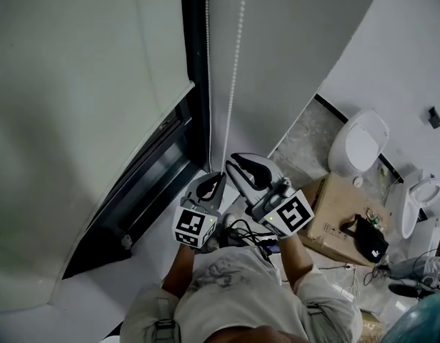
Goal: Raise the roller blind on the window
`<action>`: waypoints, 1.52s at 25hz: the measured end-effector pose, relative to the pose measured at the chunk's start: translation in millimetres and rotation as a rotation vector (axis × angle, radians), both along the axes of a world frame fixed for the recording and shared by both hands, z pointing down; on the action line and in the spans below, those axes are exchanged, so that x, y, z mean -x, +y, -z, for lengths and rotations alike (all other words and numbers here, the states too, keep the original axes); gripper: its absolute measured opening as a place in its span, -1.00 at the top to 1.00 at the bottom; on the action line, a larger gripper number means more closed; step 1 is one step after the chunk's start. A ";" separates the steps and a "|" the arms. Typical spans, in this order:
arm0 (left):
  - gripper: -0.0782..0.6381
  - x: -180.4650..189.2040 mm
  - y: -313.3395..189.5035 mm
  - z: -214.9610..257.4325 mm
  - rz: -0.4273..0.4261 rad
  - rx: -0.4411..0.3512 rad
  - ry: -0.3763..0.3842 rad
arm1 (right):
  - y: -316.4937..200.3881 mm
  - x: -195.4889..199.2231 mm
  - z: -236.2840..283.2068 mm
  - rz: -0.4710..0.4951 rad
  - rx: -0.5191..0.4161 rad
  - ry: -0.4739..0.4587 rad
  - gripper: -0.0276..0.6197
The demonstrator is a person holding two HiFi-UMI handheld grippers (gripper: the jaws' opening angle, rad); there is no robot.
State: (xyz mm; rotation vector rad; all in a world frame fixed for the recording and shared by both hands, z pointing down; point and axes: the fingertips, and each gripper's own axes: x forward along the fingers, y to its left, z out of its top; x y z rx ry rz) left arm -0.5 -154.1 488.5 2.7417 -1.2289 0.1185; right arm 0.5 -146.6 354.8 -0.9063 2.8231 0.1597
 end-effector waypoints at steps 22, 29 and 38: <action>0.75 -2.8 3.2 -5.0 -0.011 0.011 -0.003 | -12.8 13.6 28.8 0.016 -0.028 -0.023 0.88; 0.75 0.9 7.7 -42.7 0.003 0.076 -0.027 | -10.2 18.7 -3.2 -0.001 0.010 -0.003 0.88; 0.75 -0.1 11.1 -70.0 0.002 0.102 -0.060 | -9.6 17.9 -36.1 -0.027 0.048 0.049 0.88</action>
